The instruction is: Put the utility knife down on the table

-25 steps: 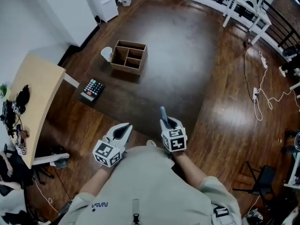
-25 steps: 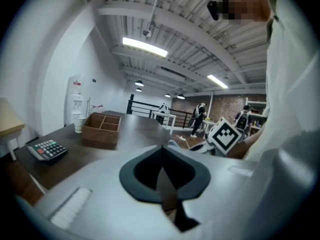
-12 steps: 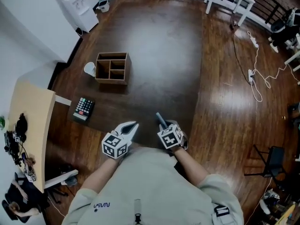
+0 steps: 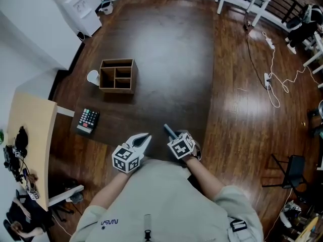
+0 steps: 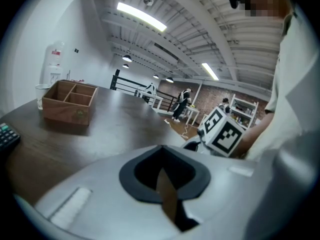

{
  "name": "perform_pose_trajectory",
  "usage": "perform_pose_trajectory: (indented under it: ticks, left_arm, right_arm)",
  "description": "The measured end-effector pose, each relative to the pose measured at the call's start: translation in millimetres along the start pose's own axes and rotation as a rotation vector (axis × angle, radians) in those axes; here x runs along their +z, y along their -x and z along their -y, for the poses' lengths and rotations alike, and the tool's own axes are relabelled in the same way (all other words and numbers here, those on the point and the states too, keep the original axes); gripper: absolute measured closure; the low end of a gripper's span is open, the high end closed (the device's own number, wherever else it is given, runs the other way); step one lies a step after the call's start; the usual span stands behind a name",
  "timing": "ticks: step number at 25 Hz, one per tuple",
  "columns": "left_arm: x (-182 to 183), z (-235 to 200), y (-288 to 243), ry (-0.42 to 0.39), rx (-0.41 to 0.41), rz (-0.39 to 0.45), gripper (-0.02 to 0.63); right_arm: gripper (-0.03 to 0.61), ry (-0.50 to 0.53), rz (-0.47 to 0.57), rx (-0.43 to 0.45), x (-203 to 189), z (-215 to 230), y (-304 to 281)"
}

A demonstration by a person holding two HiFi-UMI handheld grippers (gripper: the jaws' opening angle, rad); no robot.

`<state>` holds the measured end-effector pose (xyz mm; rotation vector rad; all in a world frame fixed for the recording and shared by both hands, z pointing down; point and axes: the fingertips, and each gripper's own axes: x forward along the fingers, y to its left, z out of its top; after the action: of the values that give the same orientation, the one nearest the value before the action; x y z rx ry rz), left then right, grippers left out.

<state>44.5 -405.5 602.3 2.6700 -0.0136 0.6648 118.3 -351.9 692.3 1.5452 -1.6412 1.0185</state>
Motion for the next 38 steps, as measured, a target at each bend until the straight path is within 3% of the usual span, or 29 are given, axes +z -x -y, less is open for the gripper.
perform_pose_trajectory:
  ticks: [3, 11, 17, 21, 24, 27, 31, 34, 38]
  left_arm:
    - [-3, 2, 2, 0.004, -0.003, 0.002, 0.614]
    - [-26, 23, 22, 0.027, 0.01, 0.028, 0.614]
    - [-43, 46, 54, 0.046, 0.04, 0.083, 0.614]
    - [-62, 67, 86, 0.062, 0.059, 0.134, 0.613]
    - [-87, 89, 114, 0.072, 0.075, 0.165, 0.614]
    - [-134, 117, 137, 0.105, 0.079, 0.156, 0.614]
    - [-189, 156, 164, 0.18, 0.08, 0.169, 0.612]
    - [-197, 178, 180, 0.211, 0.101, 0.227, 0.614]
    - [-198, 210, 206, 0.256, 0.104, 0.306, 0.614]
  right_arm:
    - [0.427, -0.013, 0.011, -0.018, 4, 6, 5]
    - [0.425, -0.09, 0.095, -0.085, 0, 32, 48]
    - [0.425, -0.149, 0.219, -0.169, -6, 35, 93]
    - [0.428, -0.14, 0.329, -0.166, -12, -7, 119]
    - [0.48, -0.105, 0.428, -0.124, -27, -59, 137]
    - [0.549, -0.089, 0.515, -0.109, -55, -104, 160]
    - [0.577, -0.073, 0.536, -0.098, -110, -153, 191]
    - [0.577, -0.086, 0.52, -0.088, -147, -171, 212]
    - [0.577, -0.07, 0.578, -0.086, -167, -189, 252]
